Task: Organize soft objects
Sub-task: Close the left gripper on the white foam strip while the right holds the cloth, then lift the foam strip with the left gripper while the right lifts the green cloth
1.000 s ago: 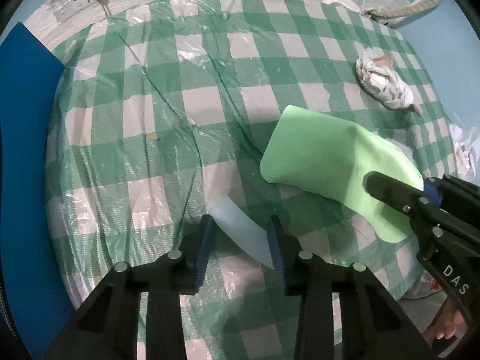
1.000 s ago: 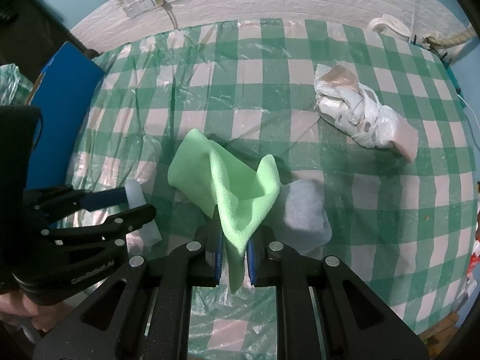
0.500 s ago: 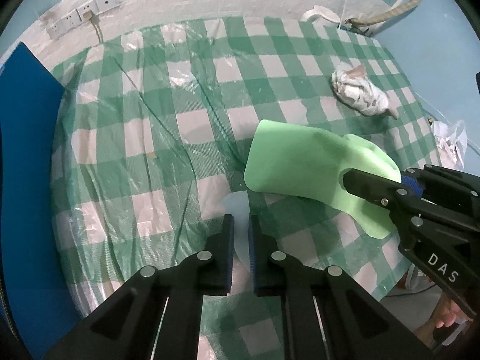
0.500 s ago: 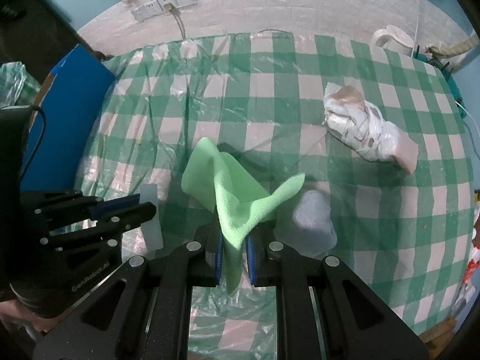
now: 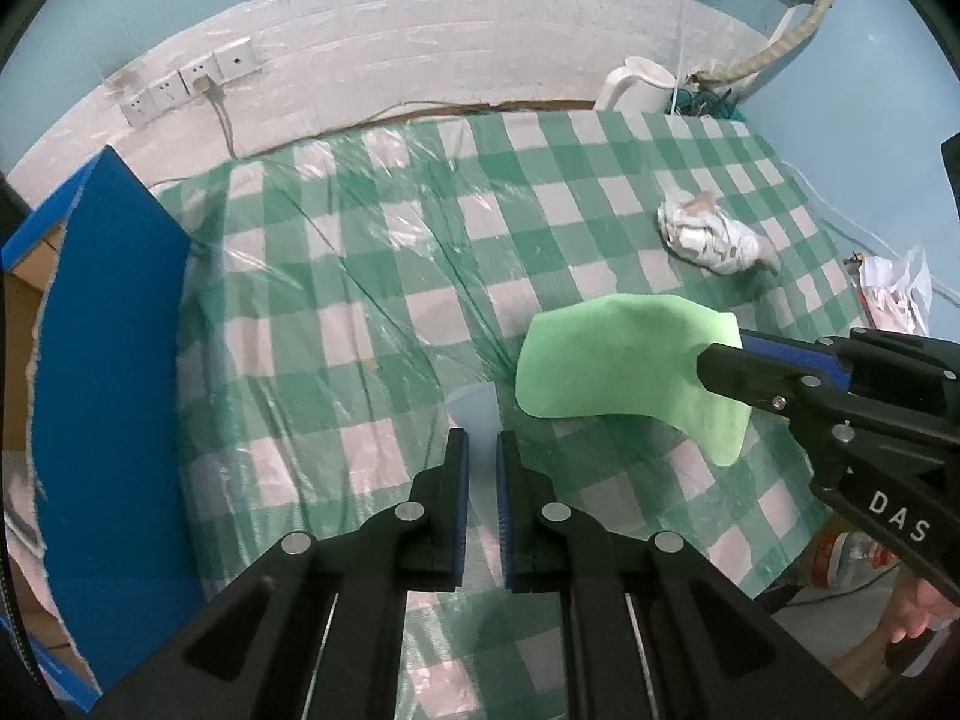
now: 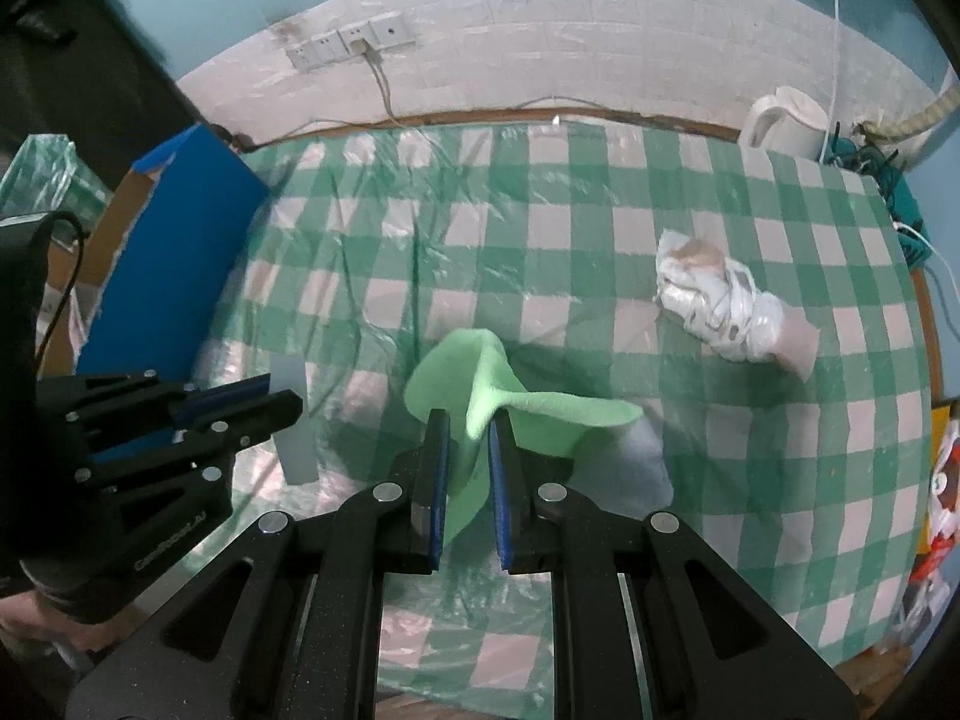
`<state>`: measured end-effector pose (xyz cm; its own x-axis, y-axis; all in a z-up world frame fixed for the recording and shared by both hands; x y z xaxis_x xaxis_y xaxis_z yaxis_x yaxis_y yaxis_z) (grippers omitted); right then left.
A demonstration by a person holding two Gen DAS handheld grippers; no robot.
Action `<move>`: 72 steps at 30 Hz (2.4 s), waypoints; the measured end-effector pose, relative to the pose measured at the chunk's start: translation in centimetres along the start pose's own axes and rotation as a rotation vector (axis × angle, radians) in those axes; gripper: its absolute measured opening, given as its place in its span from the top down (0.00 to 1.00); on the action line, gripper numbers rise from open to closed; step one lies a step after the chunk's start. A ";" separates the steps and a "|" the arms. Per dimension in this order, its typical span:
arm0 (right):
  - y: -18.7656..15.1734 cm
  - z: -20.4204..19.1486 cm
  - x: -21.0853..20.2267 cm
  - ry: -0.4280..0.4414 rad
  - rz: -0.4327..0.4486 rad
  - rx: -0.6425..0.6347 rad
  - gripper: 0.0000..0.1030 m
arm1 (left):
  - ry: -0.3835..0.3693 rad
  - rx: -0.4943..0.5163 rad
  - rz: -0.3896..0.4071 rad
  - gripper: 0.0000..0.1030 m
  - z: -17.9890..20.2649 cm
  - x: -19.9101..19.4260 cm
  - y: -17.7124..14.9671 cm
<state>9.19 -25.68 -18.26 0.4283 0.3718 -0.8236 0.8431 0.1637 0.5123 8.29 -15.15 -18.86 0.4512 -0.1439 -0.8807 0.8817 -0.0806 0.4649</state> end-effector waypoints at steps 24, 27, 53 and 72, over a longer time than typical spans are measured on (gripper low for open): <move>1.3 0.3 0.5 -0.071 0.007 -0.070 0.38 | 0.029 -0.022 0.091 0.92 -2.7 -3.9 1.1; 0.9 0.6 1.6 -0.081 -0.016 -0.083 0.38 | 0.032 -0.024 0.086 0.92 -2.9 -3.7 1.0; 0.3 -0.3 2.9 -0.077 -0.060 -0.123 0.94 | 0.029 -0.037 0.074 0.92 -3.4 -3.0 1.2; 3.4 -4.0 -2.9 -0.029 0.066 -0.112 0.94 | 0.050 -0.020 0.149 0.92 -4.6 -6.5 1.7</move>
<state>9.55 -22.51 -13.13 0.4922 0.3584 -0.7932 0.7719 0.2414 0.5881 7.50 -9.87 -12.75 0.5835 -0.1031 -0.8056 0.8066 -0.0422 0.5896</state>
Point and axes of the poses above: each gripper's, at about its wrist camera, not at the fingertips, and x roughly the way its jaws point, z to its right, y to its top, the point moved 7 cm from there along x, roughly the way its jaws point, and after that the axes turned 9 degrees about z, right-handed, at the moved point
